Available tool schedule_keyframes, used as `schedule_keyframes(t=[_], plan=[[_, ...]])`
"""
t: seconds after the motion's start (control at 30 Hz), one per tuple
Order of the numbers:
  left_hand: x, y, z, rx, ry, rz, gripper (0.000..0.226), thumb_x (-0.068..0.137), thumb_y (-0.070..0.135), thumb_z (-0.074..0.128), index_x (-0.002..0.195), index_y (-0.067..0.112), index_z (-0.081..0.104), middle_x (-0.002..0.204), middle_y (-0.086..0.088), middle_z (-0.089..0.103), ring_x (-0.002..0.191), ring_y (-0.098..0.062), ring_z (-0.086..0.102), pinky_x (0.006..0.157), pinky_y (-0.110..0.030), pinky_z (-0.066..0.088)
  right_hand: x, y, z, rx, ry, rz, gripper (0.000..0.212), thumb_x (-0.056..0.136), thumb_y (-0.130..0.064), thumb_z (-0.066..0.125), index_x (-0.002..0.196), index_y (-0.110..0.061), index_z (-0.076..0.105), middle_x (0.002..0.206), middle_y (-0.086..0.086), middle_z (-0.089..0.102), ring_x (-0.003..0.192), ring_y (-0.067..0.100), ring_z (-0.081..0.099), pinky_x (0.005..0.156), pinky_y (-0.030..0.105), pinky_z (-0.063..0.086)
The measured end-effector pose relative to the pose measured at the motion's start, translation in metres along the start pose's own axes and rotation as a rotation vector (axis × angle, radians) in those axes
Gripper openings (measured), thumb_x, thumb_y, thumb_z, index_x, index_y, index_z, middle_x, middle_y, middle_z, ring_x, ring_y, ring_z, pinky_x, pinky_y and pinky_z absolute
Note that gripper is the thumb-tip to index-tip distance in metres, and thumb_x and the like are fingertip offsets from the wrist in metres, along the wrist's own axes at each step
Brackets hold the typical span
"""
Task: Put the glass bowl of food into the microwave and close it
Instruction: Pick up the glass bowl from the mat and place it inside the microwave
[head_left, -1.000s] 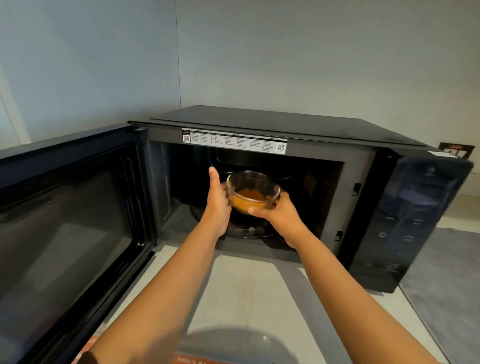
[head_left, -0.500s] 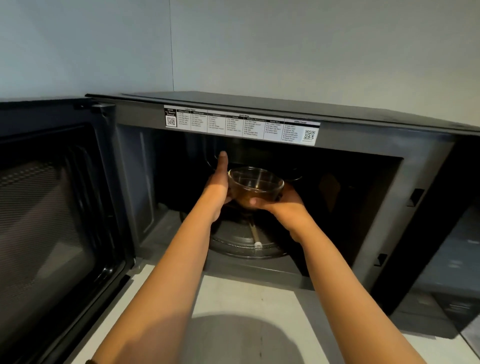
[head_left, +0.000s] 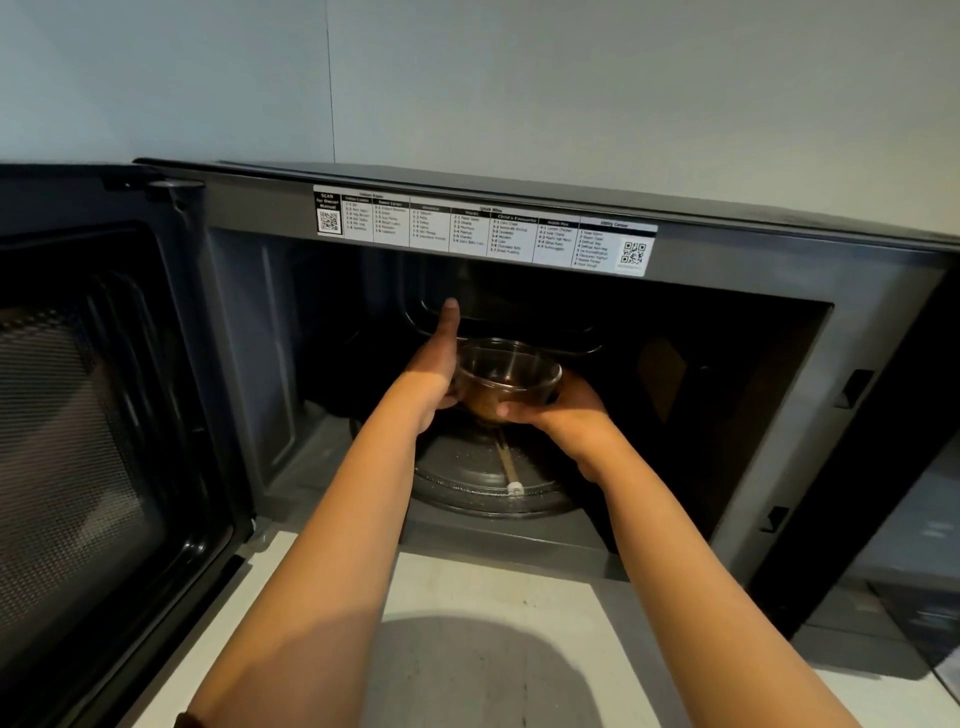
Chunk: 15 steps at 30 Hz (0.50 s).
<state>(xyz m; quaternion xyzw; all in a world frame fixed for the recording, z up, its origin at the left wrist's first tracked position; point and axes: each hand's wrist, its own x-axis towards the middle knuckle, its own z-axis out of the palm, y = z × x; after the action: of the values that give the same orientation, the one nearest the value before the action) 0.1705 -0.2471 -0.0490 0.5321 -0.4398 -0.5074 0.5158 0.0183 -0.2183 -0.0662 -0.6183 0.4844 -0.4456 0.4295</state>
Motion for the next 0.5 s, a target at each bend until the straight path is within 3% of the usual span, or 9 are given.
schedule_keyframes(t=[0.23,0.33,0.5], plan=[[0.0037,-0.0032,-0.0008,-0.011,-0.004,-0.01,0.077,0.082,0.073,0.023,0.141,0.023,0.033,0.136,-0.013,0.052,0.122,-0.028,0.051,0.088,-0.036,0.042,0.0045,0.004,0.0032,-0.057,0.033,0.029,0.055,0.068,-0.013,0.08,0.118,-0.017,0.058,0.095,-0.009,0.055,0.079,0.003,0.05,0.071,0.017,0.039],[0.0054,-0.0028,-0.0002,-0.009,-0.001,-0.008,0.076,0.083,0.072,0.023,0.14,0.023,0.034,0.135,-0.013,0.053,0.121,-0.029,0.052,0.088,-0.036,0.042,0.0053,0.0039,0.0039,-0.065,0.035,0.034,0.055,0.068,-0.013,0.08,0.118,-0.017,0.058,0.1,-0.005,0.057,0.087,0.008,0.052,0.079,0.023,0.04],[0.0068,-0.0024,-0.0006,-0.01,0.021,-0.028,0.074,0.085,0.071,0.024,0.139,0.022,0.035,0.133,-0.013,0.054,0.119,-0.029,0.053,0.095,-0.039,0.043,0.0052,0.0023,0.0048,-0.092,0.019,0.05,0.039,0.067,-0.011,0.081,0.097,-0.024,0.06,0.1,-0.004,0.059,0.093,0.013,0.054,0.083,0.026,0.042]])
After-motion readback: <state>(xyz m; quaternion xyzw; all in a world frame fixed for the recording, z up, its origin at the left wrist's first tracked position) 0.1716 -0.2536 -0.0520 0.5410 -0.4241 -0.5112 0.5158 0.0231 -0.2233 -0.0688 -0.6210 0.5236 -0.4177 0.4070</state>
